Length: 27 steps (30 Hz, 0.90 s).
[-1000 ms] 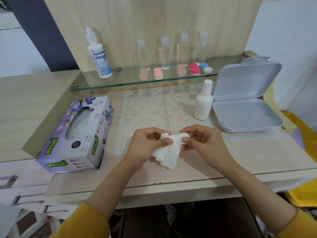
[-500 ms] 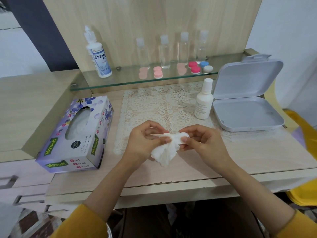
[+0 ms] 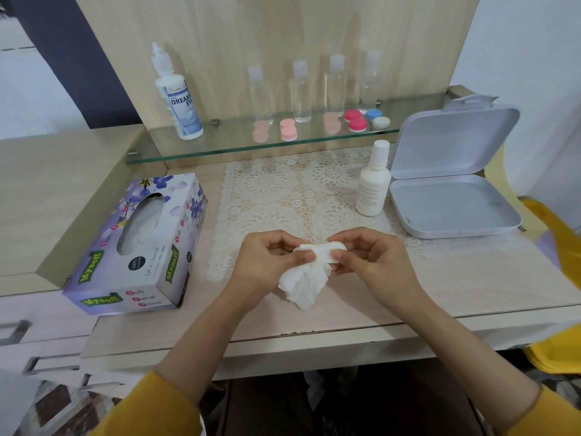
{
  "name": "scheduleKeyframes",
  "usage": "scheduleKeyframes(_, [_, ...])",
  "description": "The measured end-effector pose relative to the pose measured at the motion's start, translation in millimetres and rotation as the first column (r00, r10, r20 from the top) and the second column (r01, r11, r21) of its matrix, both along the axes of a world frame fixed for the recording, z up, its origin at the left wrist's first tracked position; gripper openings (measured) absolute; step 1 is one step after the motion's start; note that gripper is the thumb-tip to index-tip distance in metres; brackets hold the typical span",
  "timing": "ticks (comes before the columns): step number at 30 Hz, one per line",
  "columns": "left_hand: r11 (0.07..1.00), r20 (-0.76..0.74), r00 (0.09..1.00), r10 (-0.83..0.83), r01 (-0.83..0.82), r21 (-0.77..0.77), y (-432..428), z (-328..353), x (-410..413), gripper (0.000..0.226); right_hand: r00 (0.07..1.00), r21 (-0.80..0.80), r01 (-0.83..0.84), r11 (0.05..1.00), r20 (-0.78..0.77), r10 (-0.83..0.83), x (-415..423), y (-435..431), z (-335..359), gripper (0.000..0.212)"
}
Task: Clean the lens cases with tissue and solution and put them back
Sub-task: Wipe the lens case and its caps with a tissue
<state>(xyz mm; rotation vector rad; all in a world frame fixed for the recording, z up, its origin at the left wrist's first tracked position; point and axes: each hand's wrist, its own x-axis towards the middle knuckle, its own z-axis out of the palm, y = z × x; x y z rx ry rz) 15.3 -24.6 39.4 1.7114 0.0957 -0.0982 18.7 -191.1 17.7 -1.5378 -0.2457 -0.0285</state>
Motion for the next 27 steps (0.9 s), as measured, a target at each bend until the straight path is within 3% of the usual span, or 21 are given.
scheduleKeyframes(10, [0.998,0.044,0.999,0.029,-0.032,0.056,-4.5,-3.3,0.2,0.025,1.000,-0.006,0.007,1.000,0.004,-0.007,-0.6,0.6,-0.3,0.024])
scheduleKeyframes(18, [0.999,0.021,1.000,0.014,-0.014,-0.032,-2.8,-0.8,-1.8,0.009,1.000,-0.018,0.025,1.000,0.007,-0.025,0.0,-0.4,-1.5,0.022])
scheduleKeyframes(27, [0.998,0.031,0.998,0.057,-0.058,0.037,-6.0,-2.7,-1.7,0.022,0.999,-0.029,0.027,0.999,0.022,-0.026,-0.3,3.7,-0.3,0.025])
